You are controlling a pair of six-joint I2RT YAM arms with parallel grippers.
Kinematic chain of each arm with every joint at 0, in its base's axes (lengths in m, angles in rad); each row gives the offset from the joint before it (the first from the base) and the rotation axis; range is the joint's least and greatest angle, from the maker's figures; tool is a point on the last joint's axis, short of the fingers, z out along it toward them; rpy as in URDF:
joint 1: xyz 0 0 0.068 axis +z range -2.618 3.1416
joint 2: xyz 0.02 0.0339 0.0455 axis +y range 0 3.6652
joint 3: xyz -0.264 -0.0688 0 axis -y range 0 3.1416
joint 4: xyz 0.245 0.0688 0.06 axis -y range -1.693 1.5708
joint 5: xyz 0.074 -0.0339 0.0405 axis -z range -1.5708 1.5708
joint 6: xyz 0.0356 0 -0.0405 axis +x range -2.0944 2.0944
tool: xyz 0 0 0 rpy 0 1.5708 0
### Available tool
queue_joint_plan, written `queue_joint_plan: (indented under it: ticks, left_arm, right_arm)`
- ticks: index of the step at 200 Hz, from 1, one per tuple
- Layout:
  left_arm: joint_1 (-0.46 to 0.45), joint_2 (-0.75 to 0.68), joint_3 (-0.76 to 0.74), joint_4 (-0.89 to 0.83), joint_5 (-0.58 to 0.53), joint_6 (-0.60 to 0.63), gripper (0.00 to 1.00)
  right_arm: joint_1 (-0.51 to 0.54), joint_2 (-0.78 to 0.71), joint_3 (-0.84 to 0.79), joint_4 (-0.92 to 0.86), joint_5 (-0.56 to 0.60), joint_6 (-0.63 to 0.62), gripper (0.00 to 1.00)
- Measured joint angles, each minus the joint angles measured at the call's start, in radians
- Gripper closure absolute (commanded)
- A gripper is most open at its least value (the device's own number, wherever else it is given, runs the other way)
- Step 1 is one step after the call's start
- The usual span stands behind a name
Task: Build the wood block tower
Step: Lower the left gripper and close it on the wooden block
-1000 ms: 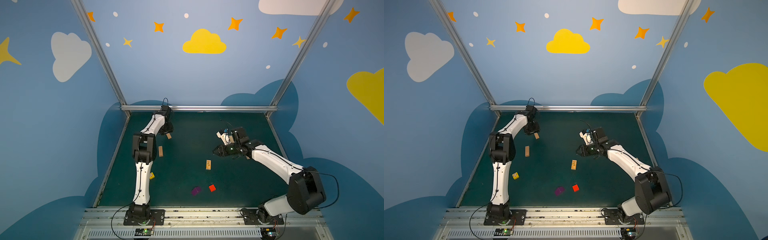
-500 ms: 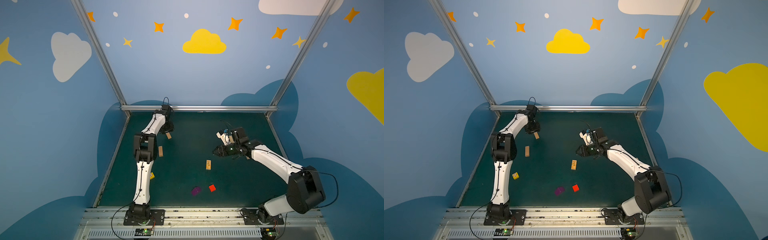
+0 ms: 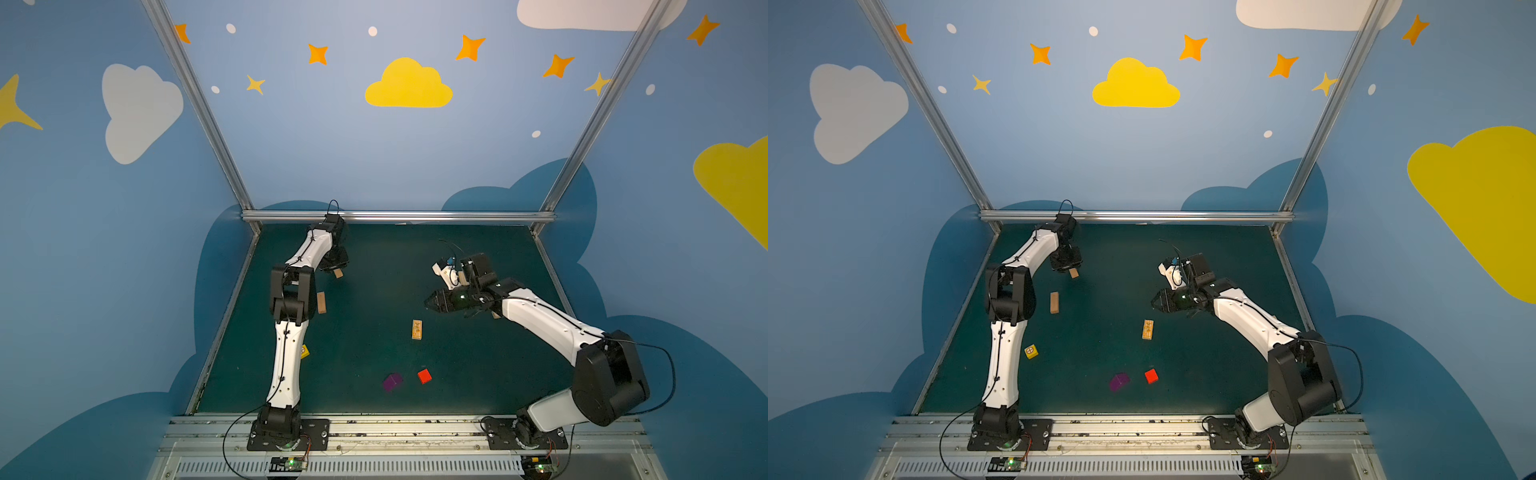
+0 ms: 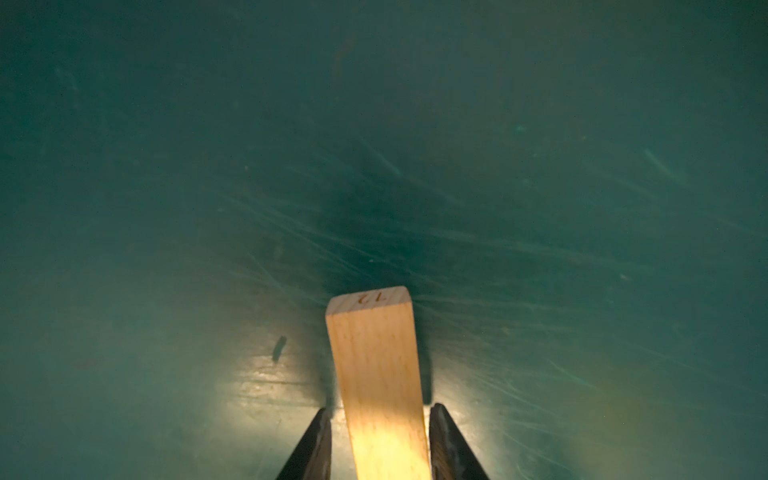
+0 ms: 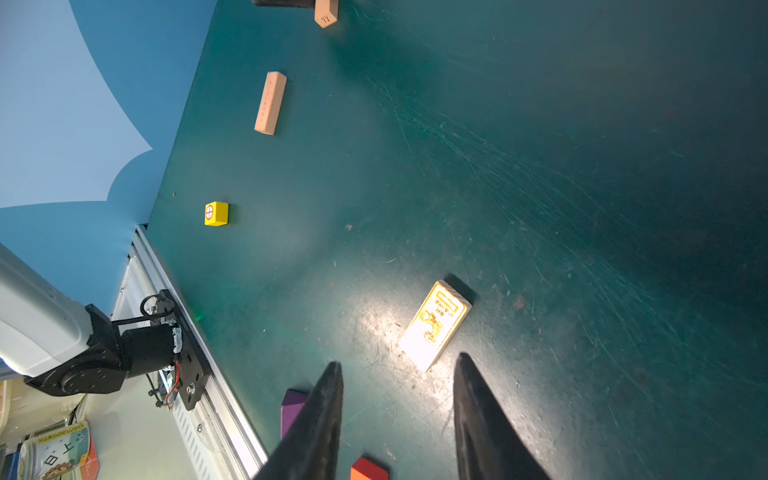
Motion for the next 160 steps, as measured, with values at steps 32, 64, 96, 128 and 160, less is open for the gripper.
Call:
queue_joint_plan:
  ticks: [32, 64, 96, 128, 160]
  left_arm:
    - [0.000, 0.000, 0.011, -0.005, 0.000, 0.001, 0.64]
    - [0.001, 0.000, 0.014, -0.006, -0.001, 0.001, 0.60]
    - [0.001, 0.001, 0.022, -0.007, 0.000, 0.001, 0.63]
    - [0.001, 0.001, 0.026, -0.007, 0.000, 0.001, 0.64]
    - [0.001, 0.001, 0.026, -0.007, 0.000, 0.001, 0.64]
  right_arm:
    - [0.000, 0.000, 0.000, 0.000, 0.000, 0.000, 0.60]
    - [0.000, 0.000, 0.000, 0.000, 0.000, 0.000, 0.60]
    - [0.000, 0.000, 0.000, 0.000, 0.000, 0.000, 0.60]
    - [0.000, 0.000, 0.000, 0.000, 0.000, 0.000, 0.60]
    - [0.000, 0.000, 0.000, 0.000, 0.000, 0.000, 0.60]
